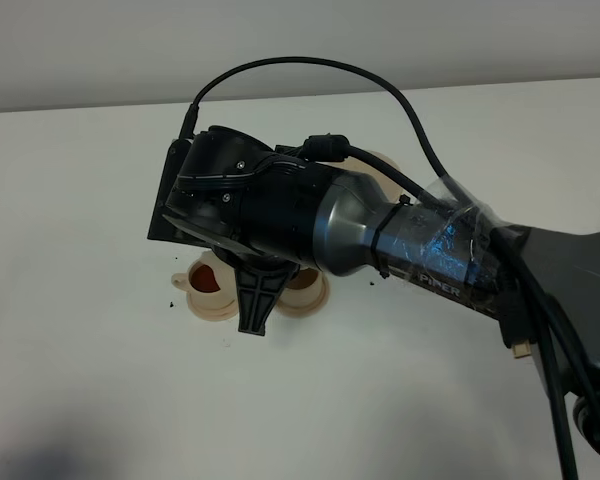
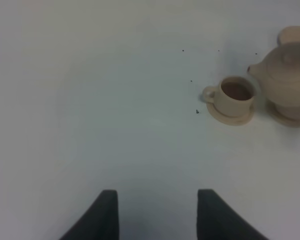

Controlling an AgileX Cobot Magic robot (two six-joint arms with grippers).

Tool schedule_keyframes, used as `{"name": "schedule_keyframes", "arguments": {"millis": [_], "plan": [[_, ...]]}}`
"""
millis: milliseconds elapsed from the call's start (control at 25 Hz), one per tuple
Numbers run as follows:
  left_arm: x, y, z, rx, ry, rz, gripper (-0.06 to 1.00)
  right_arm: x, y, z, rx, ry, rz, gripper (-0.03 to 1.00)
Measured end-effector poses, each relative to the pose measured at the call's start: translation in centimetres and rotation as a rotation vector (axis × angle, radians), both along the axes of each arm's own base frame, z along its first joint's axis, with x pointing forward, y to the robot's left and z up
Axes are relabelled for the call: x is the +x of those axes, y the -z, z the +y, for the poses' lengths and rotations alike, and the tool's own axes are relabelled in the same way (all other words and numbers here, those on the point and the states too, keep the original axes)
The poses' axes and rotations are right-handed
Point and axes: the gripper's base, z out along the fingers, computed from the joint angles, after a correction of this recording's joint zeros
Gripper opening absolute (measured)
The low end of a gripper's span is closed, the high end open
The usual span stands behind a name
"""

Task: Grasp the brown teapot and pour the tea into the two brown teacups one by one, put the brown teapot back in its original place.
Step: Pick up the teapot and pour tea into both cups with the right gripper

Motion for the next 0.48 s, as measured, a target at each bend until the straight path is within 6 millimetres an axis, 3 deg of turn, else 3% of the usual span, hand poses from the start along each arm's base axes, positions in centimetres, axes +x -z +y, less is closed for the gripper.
{"name": "schedule_keyframes", "arguments": {"millis": [480], "plan": [[0.0,0.0,0.0,0.000,0.000,0.000,0.41,1.0,-0.5,-0.6,0.128,0.178,0.072,0.12]]}}
